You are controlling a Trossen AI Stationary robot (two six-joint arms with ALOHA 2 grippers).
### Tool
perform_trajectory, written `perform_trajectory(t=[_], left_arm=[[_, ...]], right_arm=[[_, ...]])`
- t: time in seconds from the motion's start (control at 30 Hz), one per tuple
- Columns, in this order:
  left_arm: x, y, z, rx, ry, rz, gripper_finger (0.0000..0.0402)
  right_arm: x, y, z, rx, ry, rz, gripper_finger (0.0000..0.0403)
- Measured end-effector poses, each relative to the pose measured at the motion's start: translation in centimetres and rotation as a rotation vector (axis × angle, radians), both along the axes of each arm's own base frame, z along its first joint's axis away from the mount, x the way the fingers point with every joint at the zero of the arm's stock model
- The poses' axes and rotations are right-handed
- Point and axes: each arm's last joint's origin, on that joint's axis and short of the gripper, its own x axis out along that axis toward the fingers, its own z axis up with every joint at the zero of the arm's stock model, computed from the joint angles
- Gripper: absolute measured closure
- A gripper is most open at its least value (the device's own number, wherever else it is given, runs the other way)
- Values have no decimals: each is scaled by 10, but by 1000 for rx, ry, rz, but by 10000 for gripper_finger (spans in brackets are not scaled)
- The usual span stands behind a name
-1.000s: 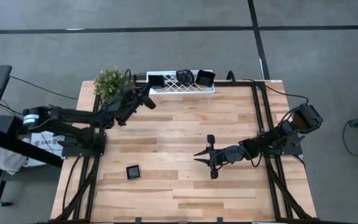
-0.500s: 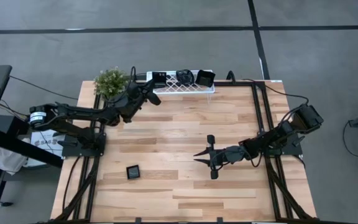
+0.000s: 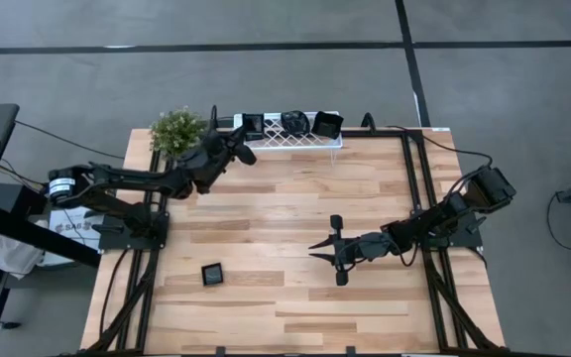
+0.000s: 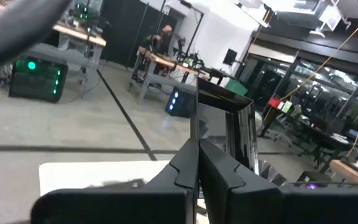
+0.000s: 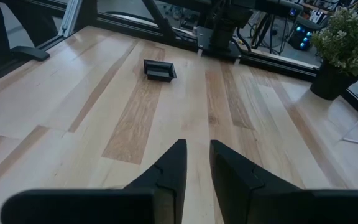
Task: Pick & Place Mini shaped plates
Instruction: Stack the black square plate on top of the black square plate on the shelf
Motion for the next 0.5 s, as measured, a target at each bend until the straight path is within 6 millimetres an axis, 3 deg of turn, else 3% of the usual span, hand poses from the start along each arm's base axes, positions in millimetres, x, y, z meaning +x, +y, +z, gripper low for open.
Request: perform_trajectory(t=[0.33, 0.5], left_arm=[[8, 14, -38, -99, 51, 47, 392], [7, 20, -48, -113, 77, 68, 387]], right_arm=[[0, 0, 0, 31, 1, -7, 338], [0, 0, 0, 33, 3, -8, 338]])
